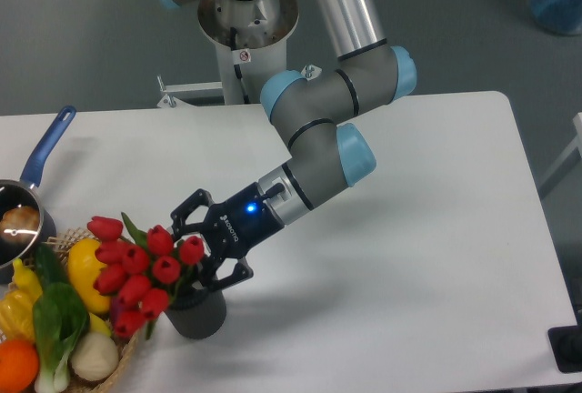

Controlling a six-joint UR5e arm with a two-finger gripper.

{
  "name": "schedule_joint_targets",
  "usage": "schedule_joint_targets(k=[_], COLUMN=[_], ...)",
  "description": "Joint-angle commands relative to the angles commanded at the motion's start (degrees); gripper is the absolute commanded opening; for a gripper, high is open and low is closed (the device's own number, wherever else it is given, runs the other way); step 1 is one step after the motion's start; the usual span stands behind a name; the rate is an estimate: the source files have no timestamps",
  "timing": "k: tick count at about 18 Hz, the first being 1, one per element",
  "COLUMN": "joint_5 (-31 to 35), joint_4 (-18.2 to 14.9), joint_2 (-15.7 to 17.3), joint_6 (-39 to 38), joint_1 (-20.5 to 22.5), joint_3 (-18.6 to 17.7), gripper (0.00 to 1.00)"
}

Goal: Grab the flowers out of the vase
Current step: 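Lower the open gripper around the tulip stems above the vase rim, then close the gripper on the tulip stems, then lift the gripped tulips up out of the black vase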

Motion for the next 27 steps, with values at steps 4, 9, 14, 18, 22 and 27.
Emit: schedule_joint_targets(k=[4,9,14,18,22,27], joint_5=[-0.18,-0.18,-0.27,-3.33,-5.19,-6.33], joint_4=[0.0,0.0,0.0,0.0,0.0,0.0], joint_2=[0.44,0.62,1.05,3.08,5.1,5.8], joint_6=[0.0,-0.09,-2.37,-5.62,-10.01,-13.0], joint_1=[0.26,0.35,0.35,0.35,0.18,0.35], joint_3=[0.0,0.09,0.09,0.61,2.63,4.66], gripper=[0.0,0.0,0.0,0.0,0.0,0.0])
